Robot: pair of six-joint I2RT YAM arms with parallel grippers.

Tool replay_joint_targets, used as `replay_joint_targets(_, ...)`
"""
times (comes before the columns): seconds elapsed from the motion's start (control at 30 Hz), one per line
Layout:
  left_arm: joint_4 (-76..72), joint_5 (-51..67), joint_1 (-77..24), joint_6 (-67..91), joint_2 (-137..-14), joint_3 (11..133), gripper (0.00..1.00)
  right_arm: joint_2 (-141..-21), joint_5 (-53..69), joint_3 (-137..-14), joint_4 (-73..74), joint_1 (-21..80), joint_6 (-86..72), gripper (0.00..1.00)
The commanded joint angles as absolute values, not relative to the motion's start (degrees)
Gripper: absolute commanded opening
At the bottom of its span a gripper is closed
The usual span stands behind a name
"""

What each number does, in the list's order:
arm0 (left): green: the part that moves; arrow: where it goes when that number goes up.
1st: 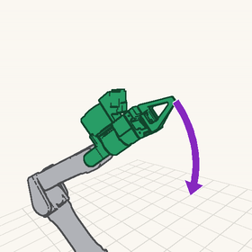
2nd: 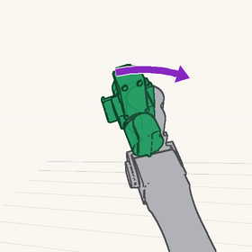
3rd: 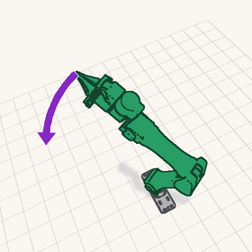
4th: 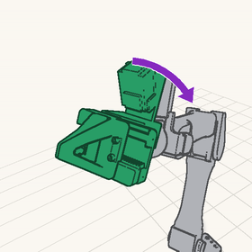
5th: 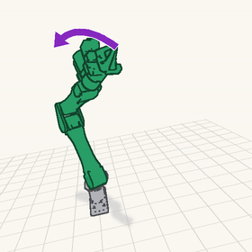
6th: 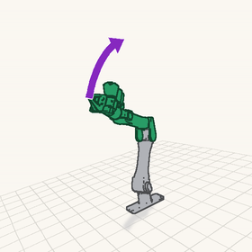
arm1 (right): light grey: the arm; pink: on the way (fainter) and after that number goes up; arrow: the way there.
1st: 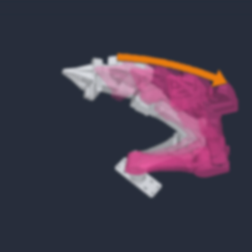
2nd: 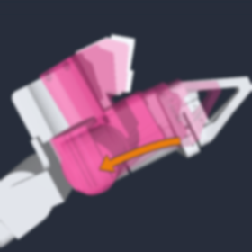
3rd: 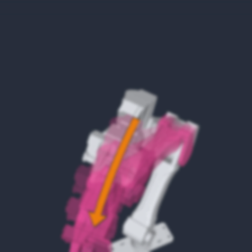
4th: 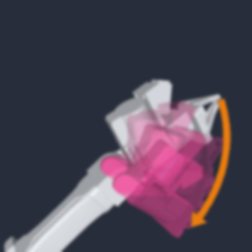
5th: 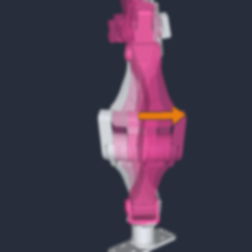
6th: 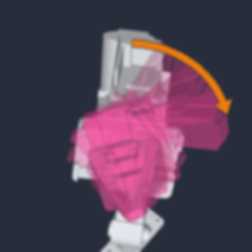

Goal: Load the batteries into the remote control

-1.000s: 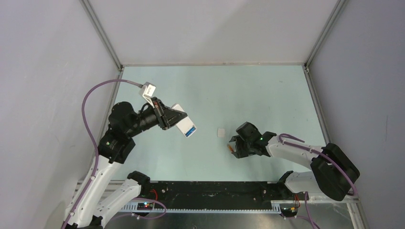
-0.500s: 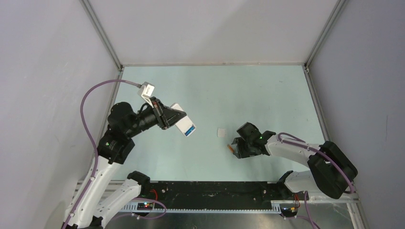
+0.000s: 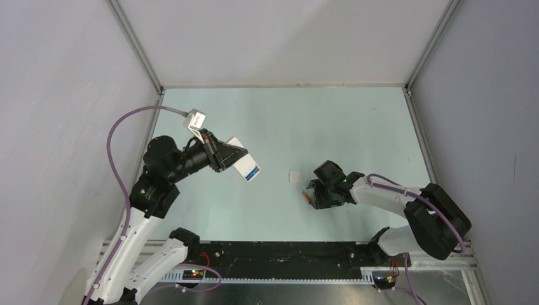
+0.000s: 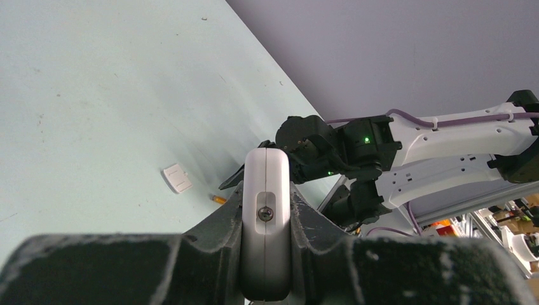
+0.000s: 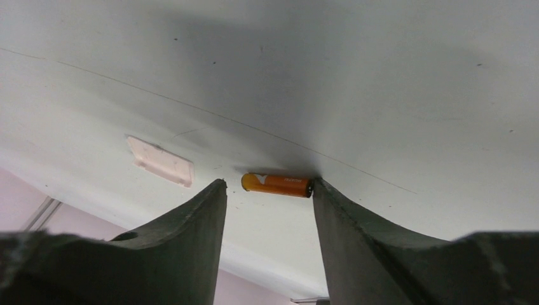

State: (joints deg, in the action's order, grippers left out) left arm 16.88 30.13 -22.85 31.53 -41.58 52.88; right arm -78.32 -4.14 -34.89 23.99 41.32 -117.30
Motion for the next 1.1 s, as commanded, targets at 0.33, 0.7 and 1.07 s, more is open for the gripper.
replay_joint_targets(0.33, 14.33, 29.54, -22.24, 30.50, -41.90, 53.44, 0.00, -83.16, -3.30, -35.95, 25.18, 42.22, -130.03, 0.63)
replay_joint_targets(0.7, 14.36, 29.70, -22.07, 30.49, -42.18, 53.31, 0.00, -82.55, -3.14, -36.58, 24.52, 44.60, -130.60, 0.68)
replay_joint_targets(1.07, 14.33, 29.72, -22.00, 30.59, -42.02, 53.29, 0.00, -85.36, -5.11, -37.62, 20.20, 44.44, -129.49, 0.67)
